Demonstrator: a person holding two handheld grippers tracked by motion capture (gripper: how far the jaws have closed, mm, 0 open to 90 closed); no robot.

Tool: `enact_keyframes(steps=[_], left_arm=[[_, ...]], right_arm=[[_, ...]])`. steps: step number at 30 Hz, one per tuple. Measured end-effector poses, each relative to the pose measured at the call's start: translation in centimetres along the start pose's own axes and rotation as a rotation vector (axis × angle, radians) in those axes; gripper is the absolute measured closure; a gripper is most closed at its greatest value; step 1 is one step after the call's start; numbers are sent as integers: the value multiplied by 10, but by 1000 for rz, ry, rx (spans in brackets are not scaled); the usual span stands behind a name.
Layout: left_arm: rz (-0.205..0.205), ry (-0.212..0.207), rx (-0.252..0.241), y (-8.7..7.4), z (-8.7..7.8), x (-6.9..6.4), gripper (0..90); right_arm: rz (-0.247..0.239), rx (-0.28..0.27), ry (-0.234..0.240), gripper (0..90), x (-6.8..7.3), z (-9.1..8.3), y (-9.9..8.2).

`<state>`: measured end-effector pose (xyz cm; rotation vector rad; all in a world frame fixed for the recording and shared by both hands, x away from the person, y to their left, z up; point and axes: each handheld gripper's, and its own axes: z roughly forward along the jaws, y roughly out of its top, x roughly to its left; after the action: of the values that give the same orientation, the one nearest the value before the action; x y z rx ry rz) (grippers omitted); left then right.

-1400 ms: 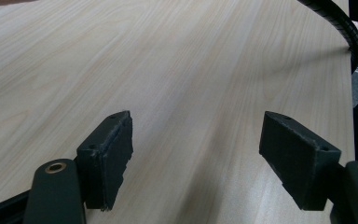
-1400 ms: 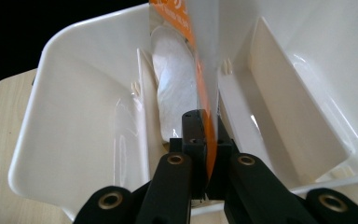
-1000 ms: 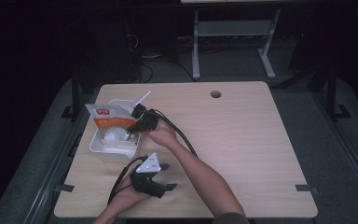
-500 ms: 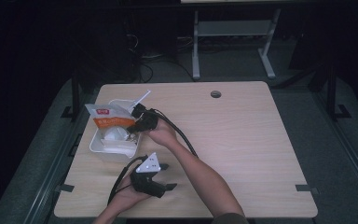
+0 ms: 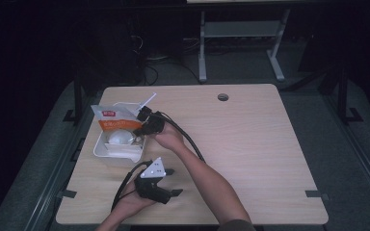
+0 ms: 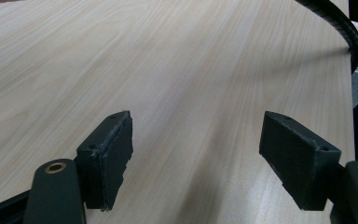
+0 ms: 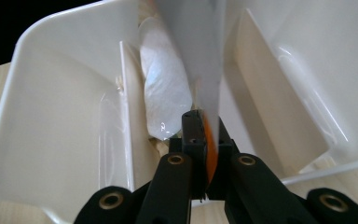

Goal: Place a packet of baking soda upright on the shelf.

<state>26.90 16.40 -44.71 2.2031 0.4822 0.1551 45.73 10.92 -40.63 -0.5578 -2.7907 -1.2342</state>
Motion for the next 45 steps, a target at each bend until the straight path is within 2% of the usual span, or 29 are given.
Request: enact_keyframes(steps=[2,3,9,12,15,17,18,23,26,31,45], left_arm=[[-1,-1,0,0,0,0,252],[0,-1,-1,0,0,0,252],[-1,-1,-1,0,1,0,252],[-2,-2,-1,0,1,1,252],[-3,-2,-1,0,1,1,252],[-3,-1,-2,0,1,1,252],[-3,-1,-2,0,1,1,252],[-12,0,-2,0,-1,2,251],[-17,2,-6,-1,-1,3,250],[-20,1,-5,-1,0,3,249],[-35,4,-14,-1,-2,5,249]], right_arm=[[-1,0,-5,890,-2,-1,0],[-8,2,-23,890,-3,-3,0],[6,-2,-18,882,-4,-3,-1],[25,-41,12,817,-5,-9,-2],[26,-46,25,776,-4,-13,-2],[21,-53,31,728,-4,-17,-3],[22,-59,49,689,-3,-21,-4],[29,-68,53,643,-2,-29,-8],[23,-71,56,613,-2,-36,-12],[28,-105,69,577,-4,-54,-19],[48,-140,62,510,-5,-90,-39]])
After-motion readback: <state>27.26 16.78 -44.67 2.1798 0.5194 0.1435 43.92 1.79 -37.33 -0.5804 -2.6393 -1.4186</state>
